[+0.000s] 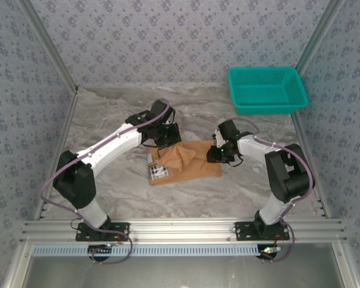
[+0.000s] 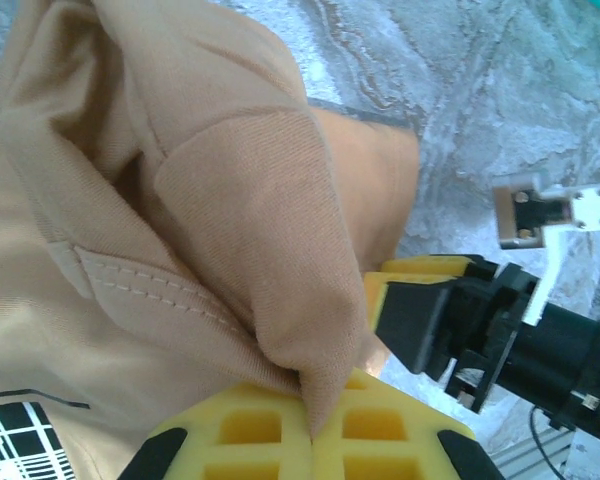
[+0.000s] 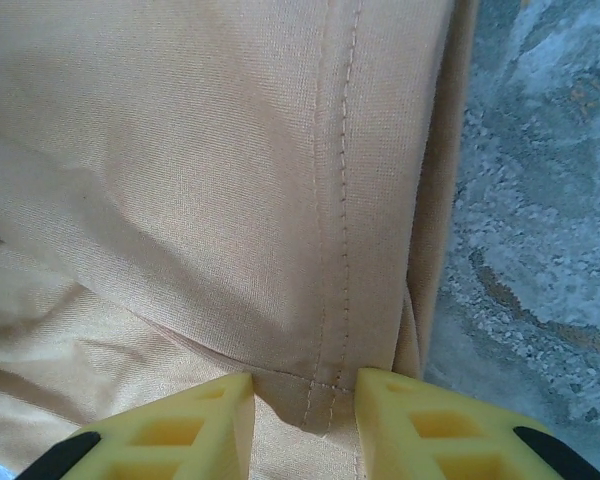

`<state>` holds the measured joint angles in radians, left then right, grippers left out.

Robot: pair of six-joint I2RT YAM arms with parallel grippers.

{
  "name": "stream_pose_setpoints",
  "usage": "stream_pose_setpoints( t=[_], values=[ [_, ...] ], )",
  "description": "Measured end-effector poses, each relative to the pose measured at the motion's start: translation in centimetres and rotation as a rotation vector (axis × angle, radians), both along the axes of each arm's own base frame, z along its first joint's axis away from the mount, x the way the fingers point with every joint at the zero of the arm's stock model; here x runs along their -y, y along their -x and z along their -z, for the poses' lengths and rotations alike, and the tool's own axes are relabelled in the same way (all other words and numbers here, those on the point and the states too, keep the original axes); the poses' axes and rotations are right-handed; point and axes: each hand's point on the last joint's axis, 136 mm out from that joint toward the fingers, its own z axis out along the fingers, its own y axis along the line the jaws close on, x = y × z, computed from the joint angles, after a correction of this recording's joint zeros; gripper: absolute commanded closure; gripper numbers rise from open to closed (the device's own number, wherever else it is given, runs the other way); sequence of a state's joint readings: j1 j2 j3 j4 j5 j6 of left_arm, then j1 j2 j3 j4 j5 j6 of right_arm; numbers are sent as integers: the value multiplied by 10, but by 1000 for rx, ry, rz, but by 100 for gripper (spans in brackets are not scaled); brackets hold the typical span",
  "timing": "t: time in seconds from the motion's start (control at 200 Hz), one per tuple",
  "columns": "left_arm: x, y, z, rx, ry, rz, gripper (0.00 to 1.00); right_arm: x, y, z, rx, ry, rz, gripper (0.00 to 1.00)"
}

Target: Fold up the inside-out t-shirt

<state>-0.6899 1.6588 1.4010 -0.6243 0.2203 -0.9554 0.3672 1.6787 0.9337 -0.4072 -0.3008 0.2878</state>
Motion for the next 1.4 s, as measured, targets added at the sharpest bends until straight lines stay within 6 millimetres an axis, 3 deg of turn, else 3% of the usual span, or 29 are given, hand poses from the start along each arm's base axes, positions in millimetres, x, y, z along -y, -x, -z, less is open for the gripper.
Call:
stream_pose_setpoints(
  t=[0.18,0.425,0.61,0.715,0.849,1.114,1.404],
  values=[
    [9,0,-3,6,12,17,100,0,0,0,0,-1,1,65],
    [22,-6,39,-67,-17,35,100,4,1,-6,11,-5,19,65],
    [44,-5,58,-103,-22,80,100,18,-2,-33,86,-16,75,64],
    [60,-7,58,-104,-4,111,100,23,-6,-46,125,-23,96,64],
    [71,-7,54,-100,13,140,100,29,-5,-46,121,-8,112,64],
    [82,-11,35,-57,42,168,100,35,-1,-43,99,10,124,64],
    [87,-6,30,-52,44,199,100,46,1,-36,80,33,152,64]
  ],
)
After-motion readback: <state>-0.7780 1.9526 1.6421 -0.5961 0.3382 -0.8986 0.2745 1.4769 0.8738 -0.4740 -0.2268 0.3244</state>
